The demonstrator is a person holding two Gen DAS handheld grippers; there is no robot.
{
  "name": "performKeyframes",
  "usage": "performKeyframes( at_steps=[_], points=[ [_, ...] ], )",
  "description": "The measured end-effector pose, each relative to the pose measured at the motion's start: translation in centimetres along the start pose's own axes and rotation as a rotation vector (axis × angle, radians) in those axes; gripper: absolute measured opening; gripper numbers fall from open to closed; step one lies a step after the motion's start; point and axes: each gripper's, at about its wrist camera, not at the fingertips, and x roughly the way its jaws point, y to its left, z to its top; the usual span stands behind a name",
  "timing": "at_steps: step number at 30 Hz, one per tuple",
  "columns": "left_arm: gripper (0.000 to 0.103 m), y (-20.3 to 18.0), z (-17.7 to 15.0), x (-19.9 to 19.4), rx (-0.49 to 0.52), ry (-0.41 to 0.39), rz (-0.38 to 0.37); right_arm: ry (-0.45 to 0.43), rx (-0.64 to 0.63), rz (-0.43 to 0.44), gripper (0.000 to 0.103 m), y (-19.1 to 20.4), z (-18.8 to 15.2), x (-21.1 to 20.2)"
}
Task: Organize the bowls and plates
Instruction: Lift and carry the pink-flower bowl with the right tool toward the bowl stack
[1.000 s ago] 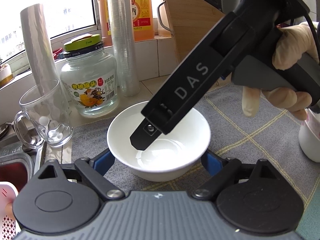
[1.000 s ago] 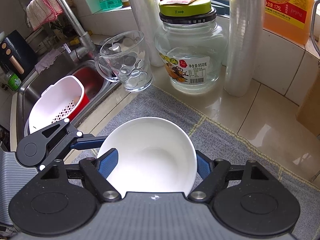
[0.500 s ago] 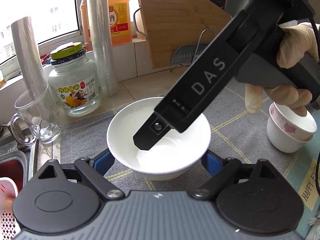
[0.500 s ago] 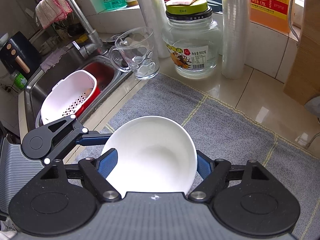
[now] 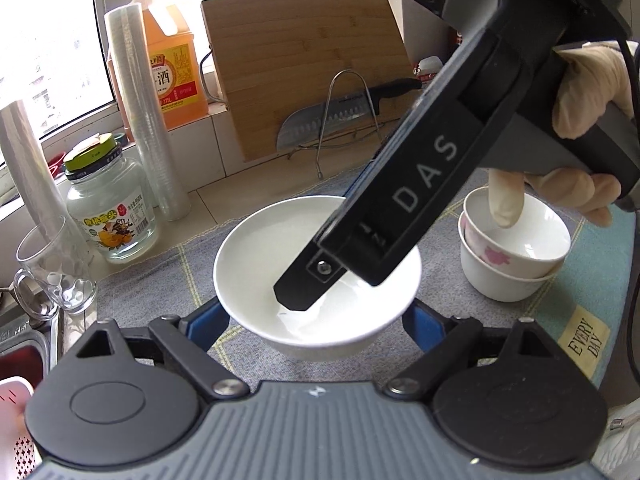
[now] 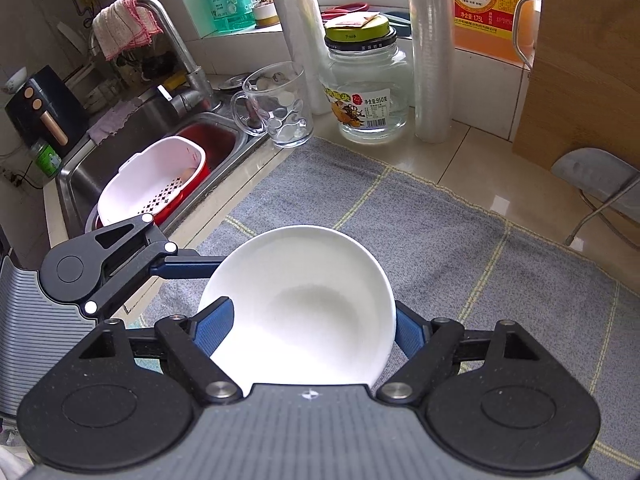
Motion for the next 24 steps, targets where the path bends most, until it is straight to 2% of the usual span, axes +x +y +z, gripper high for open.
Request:
performKeyframes(
  at_steps=[13, 24],
  points=[
    [0.092, -5.6, 1.6, -0.2, 0.052, -0.012, -0.062, -0.024, 0.031, -0.045, 0.087, -1.6, -4.8, -5.4],
    [0.092, -9.0, 4.0, 0.9, 0.102, -0.043, -0.117, -0.069, 0.078, -0.088, 0.087, -4.2, -7.4, -9.4]
  ],
)
